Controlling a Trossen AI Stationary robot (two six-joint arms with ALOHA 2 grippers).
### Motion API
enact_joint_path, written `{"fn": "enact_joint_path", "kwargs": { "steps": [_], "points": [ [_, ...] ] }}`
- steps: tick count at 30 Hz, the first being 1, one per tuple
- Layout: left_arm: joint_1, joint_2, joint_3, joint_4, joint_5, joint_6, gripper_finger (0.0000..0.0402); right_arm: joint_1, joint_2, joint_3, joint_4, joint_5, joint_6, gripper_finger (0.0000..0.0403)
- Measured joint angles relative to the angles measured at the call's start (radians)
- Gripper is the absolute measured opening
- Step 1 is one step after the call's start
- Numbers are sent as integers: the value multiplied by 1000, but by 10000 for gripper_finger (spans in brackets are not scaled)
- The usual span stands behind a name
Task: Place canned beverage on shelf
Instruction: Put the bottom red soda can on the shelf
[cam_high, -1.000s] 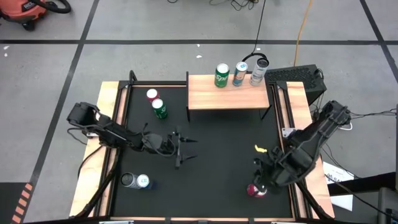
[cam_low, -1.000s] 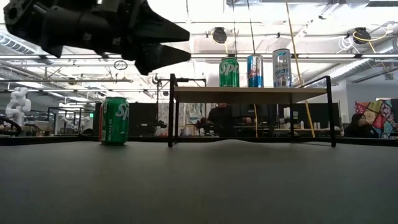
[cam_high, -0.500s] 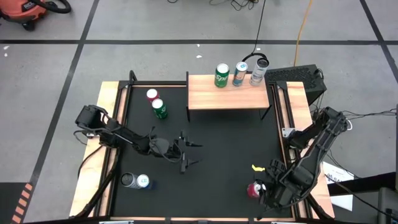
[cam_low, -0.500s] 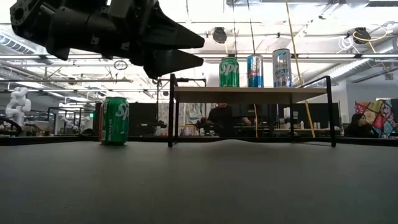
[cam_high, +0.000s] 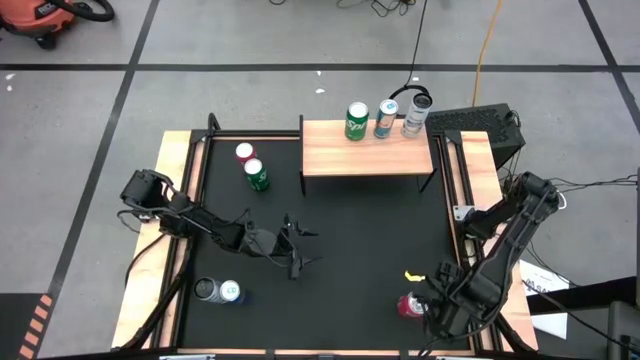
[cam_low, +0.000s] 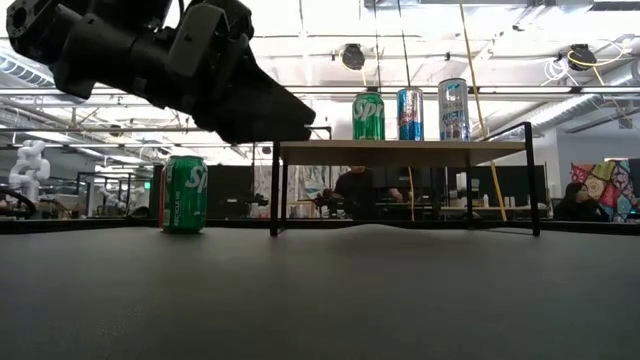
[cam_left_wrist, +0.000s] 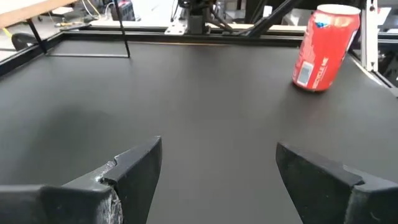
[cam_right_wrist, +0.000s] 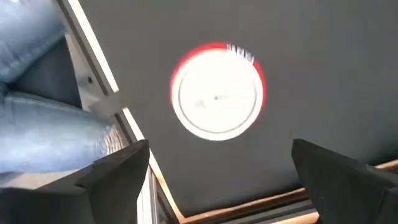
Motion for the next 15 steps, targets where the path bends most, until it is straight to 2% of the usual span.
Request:
{"fn": "enact_joint_path", "kwargs": {
  "steps": [5, 15],
  "points": [
    [0, 0, 0, 6, -20, 0, 315, 0, 1, -53, -1, -18, 33, 384],
    [20, 0, 0, 5, -24, 0, 315, 0, 0, -90, 105, 64, -7, 384]
  ]
}}
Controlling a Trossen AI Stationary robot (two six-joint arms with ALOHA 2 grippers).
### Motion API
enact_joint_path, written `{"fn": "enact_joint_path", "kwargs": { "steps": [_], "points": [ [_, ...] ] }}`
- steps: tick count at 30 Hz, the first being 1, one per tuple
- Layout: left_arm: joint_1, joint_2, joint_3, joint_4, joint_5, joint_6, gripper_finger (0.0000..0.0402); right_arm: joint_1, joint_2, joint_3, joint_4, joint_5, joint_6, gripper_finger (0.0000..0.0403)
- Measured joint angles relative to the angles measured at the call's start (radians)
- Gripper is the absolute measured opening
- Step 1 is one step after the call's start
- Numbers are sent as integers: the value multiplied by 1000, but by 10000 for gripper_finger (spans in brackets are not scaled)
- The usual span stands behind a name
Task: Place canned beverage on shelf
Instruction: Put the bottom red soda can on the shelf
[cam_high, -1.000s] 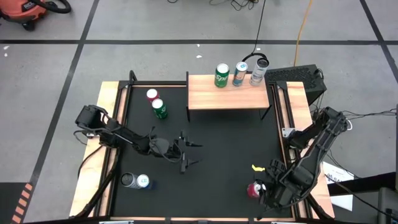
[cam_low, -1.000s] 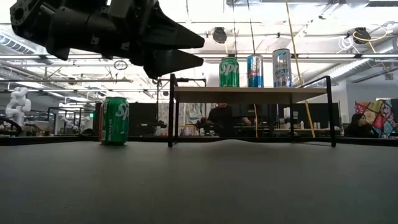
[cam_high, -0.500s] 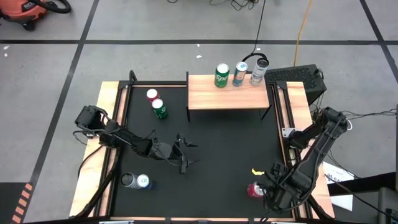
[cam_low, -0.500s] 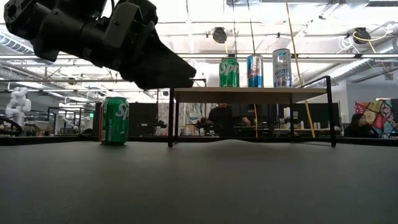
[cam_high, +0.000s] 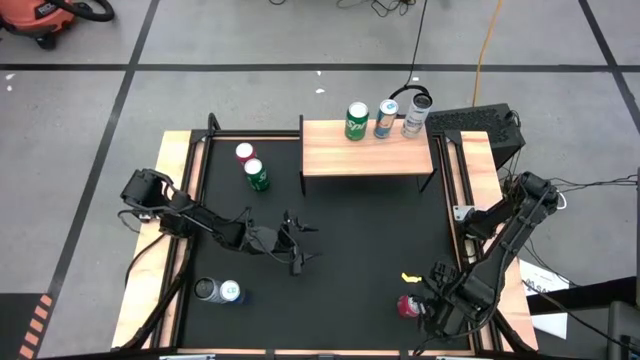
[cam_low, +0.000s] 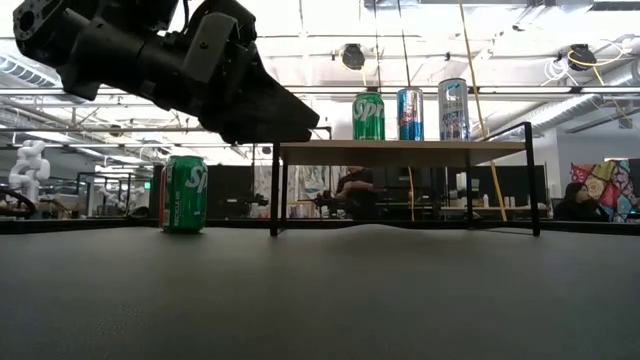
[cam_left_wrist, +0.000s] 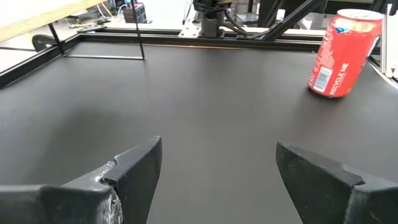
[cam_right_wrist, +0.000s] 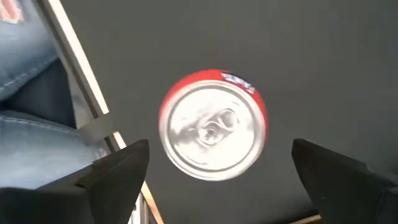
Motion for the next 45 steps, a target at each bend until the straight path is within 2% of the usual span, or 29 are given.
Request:
{"fn": "enact_joint_path", "kwargs": {
  "steps": [11, 14, 18, 22, 28, 32, 36, 42, 45],
  "points": [
    [0, 0, 0, 5, 0, -14, 315, -12, 1, -130, 104, 4, 4, 382],
    [1, 0, 0, 10, 1, -24, 315, -21, 1, -142, 145, 28, -9, 363],
    [1, 0, 0, 22, 16, -25, 315, -25, 1, -142, 168, 119, -47, 323],
    [1, 0, 0, 32, 62, -25, 315, -38, 1, -142, 172, 133, -54, 278],
    [1, 8, 10, 117, 123, -19, 315, -94, 3, -120, 205, 163, -177, 278],
    [1, 53, 76, 126, 194, -18, 315, -166, 3, -75, 246, 212, -350, 278],
    [1, 116, 168, 102, 272, 11, 326, -245, 2, -44, 297, 214, -505, 278],
    [-12, 202, 301, 94, 311, 95, 365, -343, 2, -42, 380, 212, -553, 279],
    [-15, 234, 357, 37, 311, 125, 385, -370, 2, -42, 430, 213, -573, 279]
  ]
}}
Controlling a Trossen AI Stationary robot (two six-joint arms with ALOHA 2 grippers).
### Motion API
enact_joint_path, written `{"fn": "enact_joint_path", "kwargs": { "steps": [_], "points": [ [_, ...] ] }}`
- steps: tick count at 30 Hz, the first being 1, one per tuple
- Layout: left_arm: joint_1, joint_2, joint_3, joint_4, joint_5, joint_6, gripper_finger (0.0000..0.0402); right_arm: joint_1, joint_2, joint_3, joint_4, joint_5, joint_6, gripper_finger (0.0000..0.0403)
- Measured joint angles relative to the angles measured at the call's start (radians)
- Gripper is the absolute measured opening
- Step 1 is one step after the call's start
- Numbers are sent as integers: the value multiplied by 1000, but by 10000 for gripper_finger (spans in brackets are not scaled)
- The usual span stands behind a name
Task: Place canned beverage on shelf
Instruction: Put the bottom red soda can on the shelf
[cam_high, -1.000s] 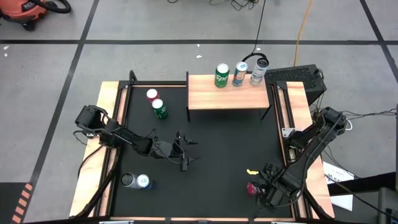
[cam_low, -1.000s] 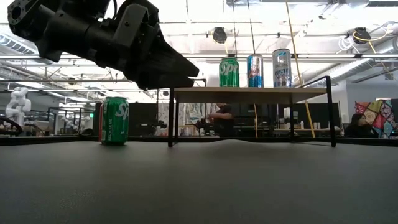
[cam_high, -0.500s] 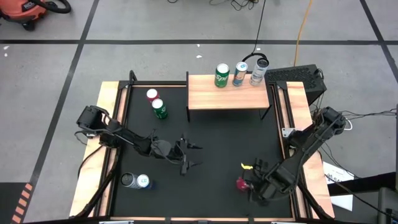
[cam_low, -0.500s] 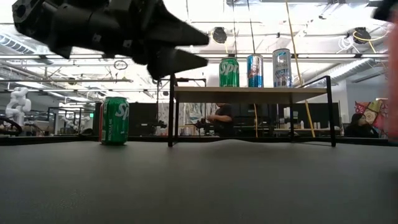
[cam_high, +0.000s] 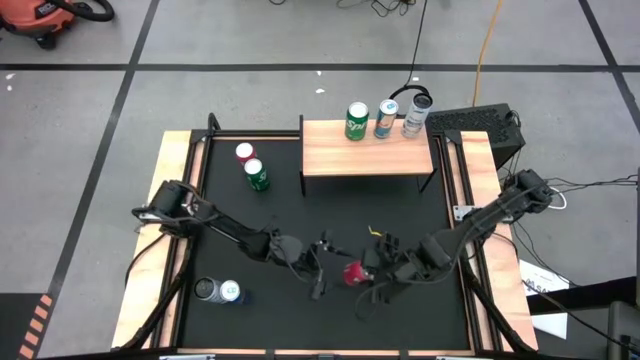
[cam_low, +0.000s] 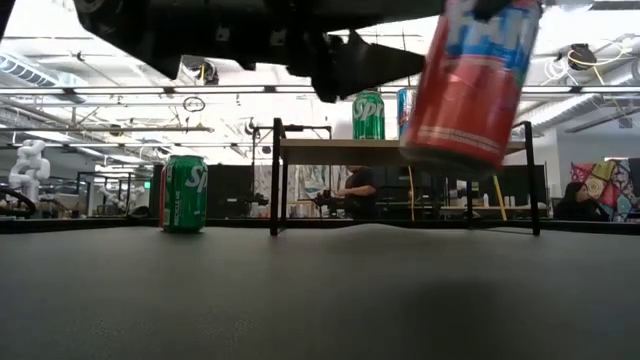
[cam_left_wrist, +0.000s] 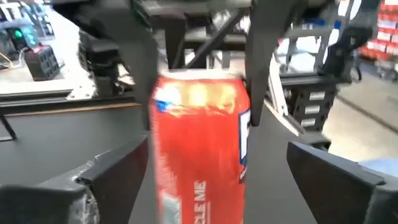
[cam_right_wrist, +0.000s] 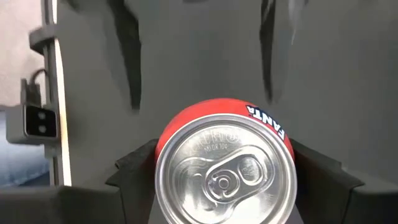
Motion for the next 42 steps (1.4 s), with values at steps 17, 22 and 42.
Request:
{"fn": "enact_joint_path", "kwargs": {
  "steps": [17, 22, 42],
  "points": [
    [21, 37, 77, -64, -2, -46, 395, -31, 0, 0, 117, 0, -130, 281],
    [21, 37, 77, -69, -2, -45, 380, -33, 0, 0, 114, 1, -132, 281],
    [101, -26, 56, -127, -91, -18, 282, 109, -33, 3, -32, 496, -46, 374]
  ]
}}
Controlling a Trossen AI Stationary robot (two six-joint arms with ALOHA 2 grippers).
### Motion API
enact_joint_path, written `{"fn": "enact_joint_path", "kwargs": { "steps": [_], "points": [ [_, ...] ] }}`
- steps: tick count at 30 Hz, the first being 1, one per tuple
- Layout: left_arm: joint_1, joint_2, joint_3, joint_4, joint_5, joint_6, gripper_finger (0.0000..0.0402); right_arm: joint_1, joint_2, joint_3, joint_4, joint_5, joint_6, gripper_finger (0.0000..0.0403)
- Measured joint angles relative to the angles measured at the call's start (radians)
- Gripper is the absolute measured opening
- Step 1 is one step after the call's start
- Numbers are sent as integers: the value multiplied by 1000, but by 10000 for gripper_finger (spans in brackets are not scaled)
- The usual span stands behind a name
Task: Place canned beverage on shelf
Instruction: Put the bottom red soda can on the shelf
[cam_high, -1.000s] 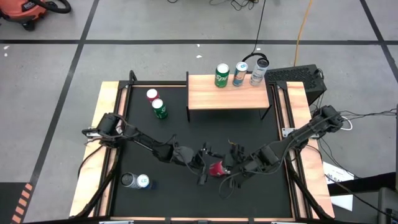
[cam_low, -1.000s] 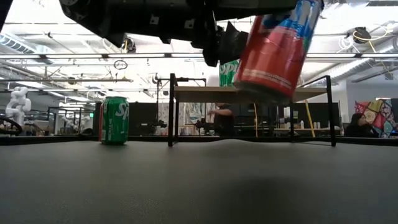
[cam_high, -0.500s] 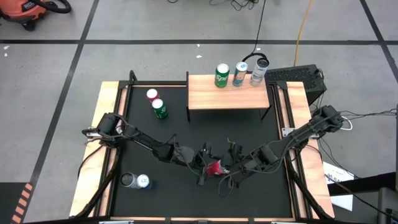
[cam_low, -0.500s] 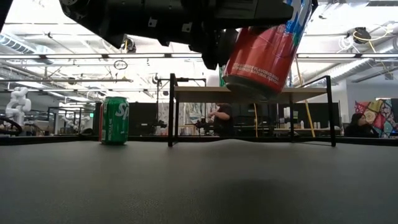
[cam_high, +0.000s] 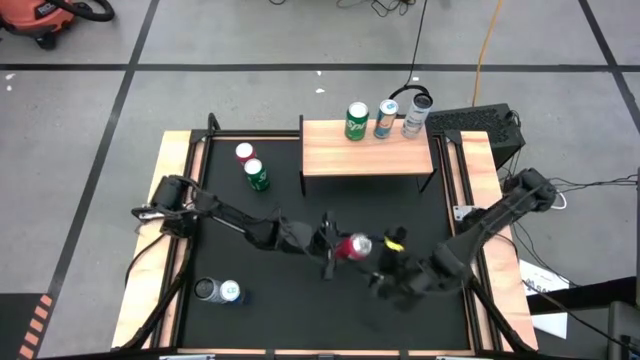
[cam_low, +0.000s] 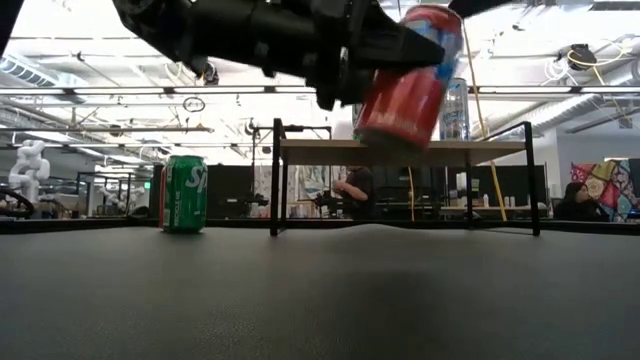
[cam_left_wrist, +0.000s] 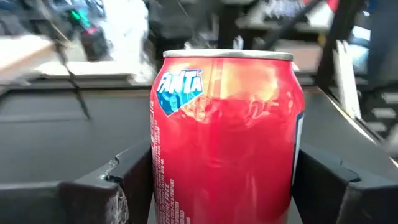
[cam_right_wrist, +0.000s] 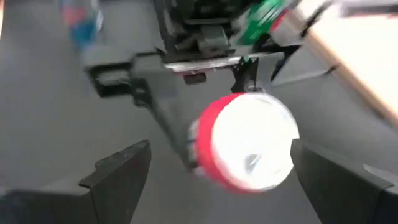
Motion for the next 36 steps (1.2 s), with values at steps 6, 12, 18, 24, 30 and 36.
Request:
{"fn": "enact_joint_path", "kwargs": {
  "steps": [6, 12, 18, 24, 30, 36],
  "points": [
    [89, -162, -55, -48, -9, 44, 284, 134, -60, -12, -131, 293, 183, 374],
    [258, -310, -84, 1, 24, 162, 285, 171, -79, -151, -171, 358, 430, 375],
    [507, -321, -93, 44, 202, 130, 285, 174, -83, -373, 14, 373, 601, 375],
    [697, -278, -91, 154, 302, 127, 285, 192, -83, -550, 320, 447, 616, 375],
    [803, -152, -91, 273, 403, 22, 285, 191, -83, -584, 363, 484, 613, 375],
    [838, -89, -91, 334, 418, 15, 285, 191, -83, -584, 372, 500, 598, 375]
  ]
}}
